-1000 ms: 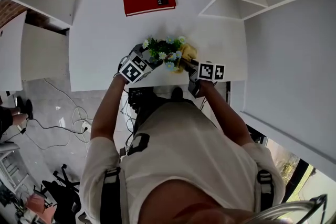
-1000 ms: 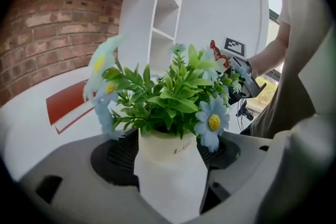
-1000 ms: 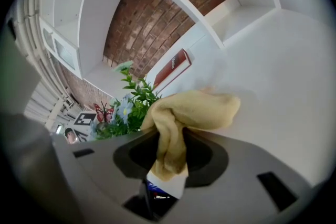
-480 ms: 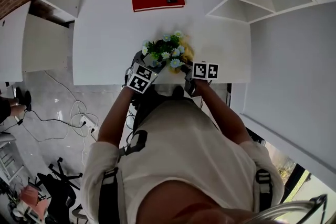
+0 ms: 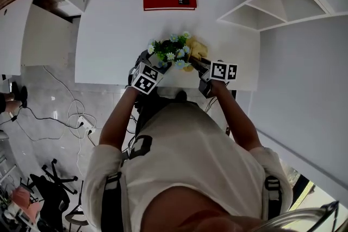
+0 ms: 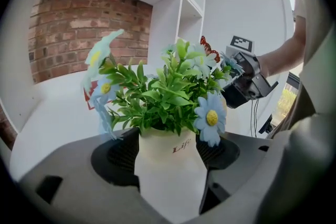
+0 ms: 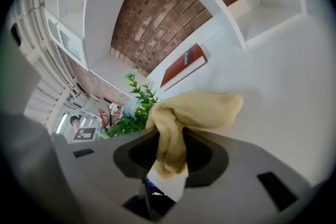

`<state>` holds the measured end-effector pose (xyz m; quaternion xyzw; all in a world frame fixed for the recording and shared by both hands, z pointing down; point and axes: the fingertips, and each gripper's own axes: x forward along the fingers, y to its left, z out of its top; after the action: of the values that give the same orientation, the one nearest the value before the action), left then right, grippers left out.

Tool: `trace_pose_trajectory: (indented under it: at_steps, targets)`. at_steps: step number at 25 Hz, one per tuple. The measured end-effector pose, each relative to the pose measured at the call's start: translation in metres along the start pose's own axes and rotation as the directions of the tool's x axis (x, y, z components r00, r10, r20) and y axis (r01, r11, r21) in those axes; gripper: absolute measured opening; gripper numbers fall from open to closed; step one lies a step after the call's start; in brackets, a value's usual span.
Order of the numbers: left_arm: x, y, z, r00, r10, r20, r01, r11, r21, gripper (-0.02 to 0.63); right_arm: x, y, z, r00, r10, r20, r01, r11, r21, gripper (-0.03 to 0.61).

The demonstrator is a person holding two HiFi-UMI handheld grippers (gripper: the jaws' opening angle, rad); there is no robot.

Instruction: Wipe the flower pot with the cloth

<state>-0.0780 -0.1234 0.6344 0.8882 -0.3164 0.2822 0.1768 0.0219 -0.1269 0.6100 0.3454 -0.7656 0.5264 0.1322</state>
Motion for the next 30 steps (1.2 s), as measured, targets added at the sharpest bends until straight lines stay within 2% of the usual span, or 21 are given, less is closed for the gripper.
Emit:
trace_pose_trajectory:
  at_steps: [3,7,11,18,22,24,25,26,28,29,30]
  targets:
    - [0.000,0.000,-0.001,0.999,0.041,-0.009,-0.041,0.999,-0.004,0.339,0.009,-0.001,0.001,1.000,-0.023,-0.014,0.022,0.999,-0.040,0.130]
    - [-0.001,0.003,-0.001,0.993,0.117,0.000,-0.117,0.991,-0.058,0.328,0.030,-0.019,-0.022,0.995,-0.085,-0.058,0.083,0.996,-0.023,0.126]
    - [0.000,0.005,-0.001,0.992,0.126,0.005,-0.126,0.990,-0.060,0.330,0.035,-0.032,-0.038,0.989,-0.117,-0.093,0.115,0.993,-0.026,0.129]
    - [-0.005,0.005,0.001,0.992,0.122,-0.015,-0.122,0.990,-0.074,0.330,0.004,-0.045,-0.022,0.991,-0.131,-0.038,0.131,0.991,-0.017,0.132]
    - [-0.029,0.010,0.002,0.991,0.135,-0.017,-0.137,0.983,-0.122,0.330,-0.036,-0.056,-0.001,0.988,-0.146,0.045,0.146,0.989,0.006,0.132]
    - [-0.043,0.019,-0.003,0.985,0.170,-0.010,-0.169,0.976,-0.133,0.330,-0.062,-0.058,0.023,0.980,-0.167,0.110,0.172,0.984,-0.043,0.133]
    - [-0.052,0.021,-0.004,0.983,0.183,-0.006,-0.182,0.973,-0.144,0.330,-0.075,-0.056,0.035,0.973,-0.187,0.138,0.203,0.973,-0.108,0.133]
    - [-0.061,0.021,-0.005,0.981,0.194,-0.004,-0.193,0.968,-0.158,0.330,-0.086,-0.052,0.047,0.965,-0.213,0.155,0.242,0.950,-0.200,0.133]
    - [-0.079,0.020,-0.004,0.975,0.223,-0.003,-0.220,0.958,-0.183,0.330,-0.103,-0.043,0.063,0.951,-0.257,0.170,0.304,0.868,-0.392,0.133]
    - [-0.086,0.019,-0.001,0.971,0.239,0.000,-0.235,0.953,-0.190,0.330,-0.109,-0.039,0.070,0.947,-0.266,0.177,0.319,0.833,-0.452,0.135]
    - [-0.092,0.017,0.001,0.968,0.251,0.005,-0.245,0.950,-0.192,0.330,-0.113,-0.037,0.074,0.946,-0.267,0.183,0.323,0.814,-0.483,0.136]
